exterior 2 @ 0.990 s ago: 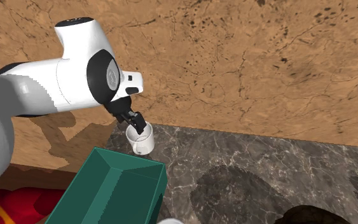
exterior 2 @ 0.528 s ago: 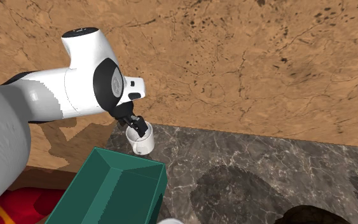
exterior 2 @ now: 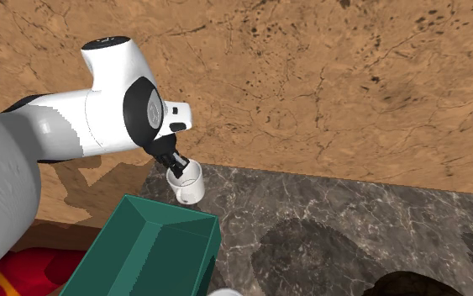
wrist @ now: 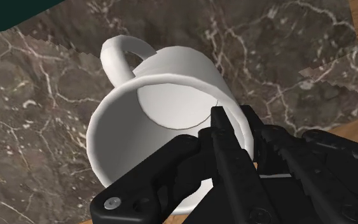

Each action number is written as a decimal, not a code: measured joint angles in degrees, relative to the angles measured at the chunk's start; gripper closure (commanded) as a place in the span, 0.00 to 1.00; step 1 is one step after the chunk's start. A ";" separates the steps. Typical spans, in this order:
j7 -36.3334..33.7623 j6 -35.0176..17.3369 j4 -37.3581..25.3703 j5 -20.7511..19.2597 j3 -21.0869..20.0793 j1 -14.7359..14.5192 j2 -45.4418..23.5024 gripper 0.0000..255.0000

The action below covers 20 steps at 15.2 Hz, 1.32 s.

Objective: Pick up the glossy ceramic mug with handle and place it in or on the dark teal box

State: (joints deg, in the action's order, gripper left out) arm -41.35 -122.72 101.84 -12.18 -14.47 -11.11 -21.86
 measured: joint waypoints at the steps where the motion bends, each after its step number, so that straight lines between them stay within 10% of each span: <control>1: 0.00 0.00 0.00 0.00 0.00 0.00 0.00 1.00; 20: 1.82 9.06 -5.30 1.83 -0.65 0.33 4.02 1.00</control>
State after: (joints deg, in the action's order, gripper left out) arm -39.53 -113.66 96.54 -10.35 -15.12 -10.78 -17.84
